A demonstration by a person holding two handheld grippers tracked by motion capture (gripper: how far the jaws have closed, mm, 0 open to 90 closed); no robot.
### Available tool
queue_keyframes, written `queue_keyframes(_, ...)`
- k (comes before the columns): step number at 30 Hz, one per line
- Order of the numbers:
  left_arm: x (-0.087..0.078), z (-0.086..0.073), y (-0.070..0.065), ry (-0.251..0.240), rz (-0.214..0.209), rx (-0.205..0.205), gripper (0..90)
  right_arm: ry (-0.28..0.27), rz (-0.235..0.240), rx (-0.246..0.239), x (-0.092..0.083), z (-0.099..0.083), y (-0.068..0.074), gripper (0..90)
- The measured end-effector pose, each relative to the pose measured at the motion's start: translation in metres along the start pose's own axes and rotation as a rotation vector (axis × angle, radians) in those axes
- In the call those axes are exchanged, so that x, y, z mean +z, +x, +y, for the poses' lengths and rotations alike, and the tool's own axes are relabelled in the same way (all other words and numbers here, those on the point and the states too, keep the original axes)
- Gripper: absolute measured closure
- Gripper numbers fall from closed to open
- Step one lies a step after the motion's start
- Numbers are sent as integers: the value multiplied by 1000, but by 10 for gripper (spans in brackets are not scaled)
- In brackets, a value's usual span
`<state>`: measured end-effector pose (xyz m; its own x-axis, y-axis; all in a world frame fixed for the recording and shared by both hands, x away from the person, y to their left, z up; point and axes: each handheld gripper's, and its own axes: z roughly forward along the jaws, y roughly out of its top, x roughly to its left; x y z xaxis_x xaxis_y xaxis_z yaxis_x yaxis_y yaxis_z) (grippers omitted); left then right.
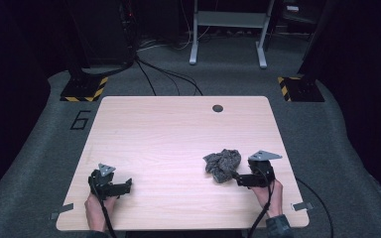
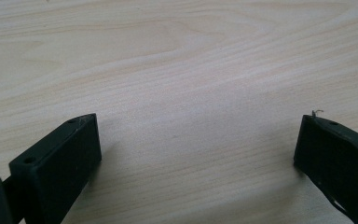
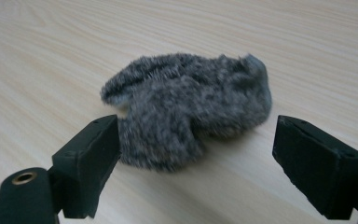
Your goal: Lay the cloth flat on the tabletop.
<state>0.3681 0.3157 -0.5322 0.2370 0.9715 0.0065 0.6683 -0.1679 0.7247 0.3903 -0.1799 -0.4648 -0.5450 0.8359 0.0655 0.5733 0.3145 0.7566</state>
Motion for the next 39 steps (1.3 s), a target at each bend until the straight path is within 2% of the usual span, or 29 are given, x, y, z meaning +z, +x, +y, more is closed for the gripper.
queue_keyframes(3,0,0,0,4,-2,0,4,20,-5,-6,10,10,8,159)
queue_keyframes(5,0,0,0,5,-3,1,4,43,-31,-22,22,15,10,179)
queue_keyframes(6,0,0,0,5,-3,1,4,61,-36,-2,29,16,10,195)
queue_keyframes(9,0,0,0,4,-3,1,5,134,-38,33,49,11,9,265)
queue_keyframes(11,0,0,0,4,-2,2,5,160,-51,35,58,5,8,389)
queue_keyframes(13,0,0,0,4,-2,2,4,146,-37,48,60,-2,7,526)
queue_keyframes(15,0,0,0,4,-3,1,4,131,-12,65,59,-6,4,618)
queue_keyframes(20,0,0,0,4,-3,1,5,109,18,24,56,-9,3,733)
queue_keyframes(26,0,0,0,-2,-1,-5,5,47,68,32,48,-3,11,748)
queue_keyframes(29,0,0,0,-2,-1,-6,5,7,92,17,46,6,18,748)
queue_keyframes(37,0,0,0,-5,4,-7,5,-14,157,-37,48,27,37,743)
queue_keyframes(39,0,0,0,-5,4,-6,5,-4,173,-47,51,30,44,740)
